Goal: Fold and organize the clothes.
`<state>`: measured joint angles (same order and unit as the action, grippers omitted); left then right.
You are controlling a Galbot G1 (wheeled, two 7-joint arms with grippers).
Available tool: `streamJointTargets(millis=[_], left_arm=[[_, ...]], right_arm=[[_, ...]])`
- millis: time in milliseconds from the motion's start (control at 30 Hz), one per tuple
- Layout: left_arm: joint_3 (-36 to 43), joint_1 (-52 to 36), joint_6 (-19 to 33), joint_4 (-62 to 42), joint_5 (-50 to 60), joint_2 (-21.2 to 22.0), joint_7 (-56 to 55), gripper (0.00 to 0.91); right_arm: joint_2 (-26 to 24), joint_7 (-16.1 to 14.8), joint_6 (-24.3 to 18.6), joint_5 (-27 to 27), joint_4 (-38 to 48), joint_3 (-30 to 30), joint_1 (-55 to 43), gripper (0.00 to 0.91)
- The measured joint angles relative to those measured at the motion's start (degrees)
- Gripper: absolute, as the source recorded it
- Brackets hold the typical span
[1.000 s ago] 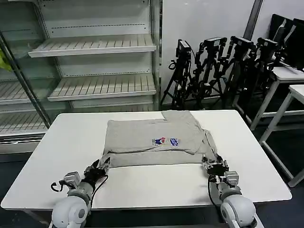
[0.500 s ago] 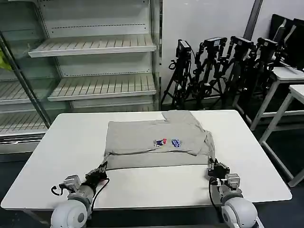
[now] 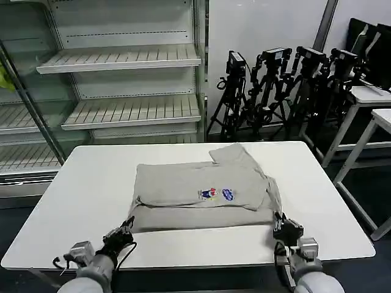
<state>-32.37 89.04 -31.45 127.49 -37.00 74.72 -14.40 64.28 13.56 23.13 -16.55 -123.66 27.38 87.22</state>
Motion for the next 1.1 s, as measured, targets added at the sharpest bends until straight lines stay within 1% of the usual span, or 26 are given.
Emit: streamJointTargets(millis=[67,100,133,167,200,233,467,733,900,1100], left_arm=[[-0.1,2.0,0.0,1.5,0.5,0.0,-0.3,0.01],[-0.2,2.8,0.0,2.1,0.7,-0.1,-0.5,0.03],[-0.2,3.6,-0.1,2.7,0.9,-0.1,-0.5,0.121],[-0.3,4.5,-0.2,3.3,1.2,-0.2,-0.6,0.595],[-0.4,5.2,-0.3,3.7,1.4,-0.2,-0.7,0.836],[-0.4,5.8,-0.4,4.2,1.5,-0.3,-0.7,0.907],[-1.3,8.9,-1.1,7.2,2.2,-0.7,-0.8,0.907],[-3.4,9.3,-1.2,9.5,1.3,-2.0,-0.9,0.907],[-4.2,6.3,-1.2,8.8,-1.0,-3.5,-1.1,0.907],[-2.5,-2.1,-1.5,4.1,-2.5,-5.8,-1.9,0.907]], right_arm=[[-0.2,0.3,0.0,0.4,-1.8,0.4,2.3,0.0],[-0.3,0.4,0.0,0.6,-2.6,0.6,3.4,0.111],[-0.5,0.5,0.0,0.7,-3.5,0.9,4.5,0.897],[-0.6,0.6,0.1,0.9,-4.2,1.2,5.5,0.907],[-0.7,0.7,0.3,1.0,-4.8,1.5,6.4,0.907],[-0.7,0.7,0.4,1.1,-5.4,1.7,7.2,0.907],[-0.4,1.0,0.8,1.8,-8.6,3.2,10.1,0.907],[-0.5,1.7,0.3,1.3,-10.7,4.2,9.0,0.907],[0.0,2.7,1.2,0.2,-8.7,2.8,2.8,0.907],[0.2,3.3,2.9,-1.7,-1.7,-0.8,-9.4,0.907]])
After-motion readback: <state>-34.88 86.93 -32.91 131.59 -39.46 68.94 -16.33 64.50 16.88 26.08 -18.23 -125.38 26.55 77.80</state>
